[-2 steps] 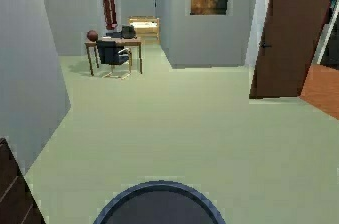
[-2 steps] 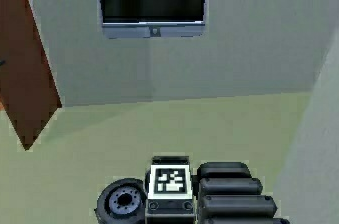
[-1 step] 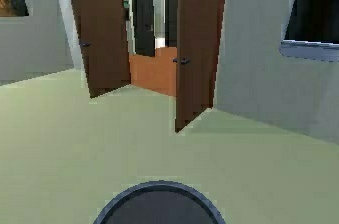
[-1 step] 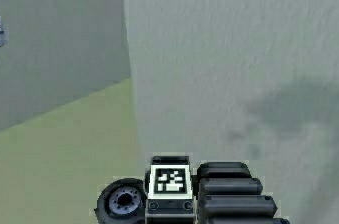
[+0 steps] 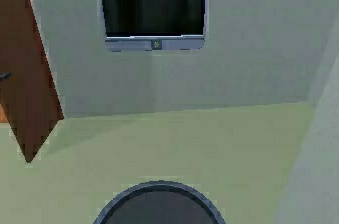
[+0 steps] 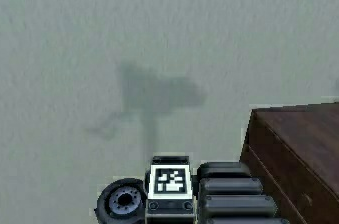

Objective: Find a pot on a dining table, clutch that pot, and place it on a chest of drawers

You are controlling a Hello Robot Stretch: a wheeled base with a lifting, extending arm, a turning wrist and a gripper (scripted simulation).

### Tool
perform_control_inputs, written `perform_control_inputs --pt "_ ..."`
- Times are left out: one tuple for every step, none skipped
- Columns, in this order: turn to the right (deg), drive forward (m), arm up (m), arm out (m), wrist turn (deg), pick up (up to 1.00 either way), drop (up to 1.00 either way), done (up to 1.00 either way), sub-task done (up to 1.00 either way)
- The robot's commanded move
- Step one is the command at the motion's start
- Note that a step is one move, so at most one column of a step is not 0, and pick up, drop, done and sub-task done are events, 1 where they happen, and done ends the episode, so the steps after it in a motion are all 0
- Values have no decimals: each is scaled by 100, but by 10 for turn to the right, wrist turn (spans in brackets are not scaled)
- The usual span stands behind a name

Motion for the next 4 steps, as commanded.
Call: perform_control_inputs --pt "450 0 0 0 0 0 0 0 0" --pt "360 0 0 0 0 0 0 0 0" --pt "0 0 0 46 0 0 0 0 0" --pt "0 0 0 0 450 0 0 0 0"
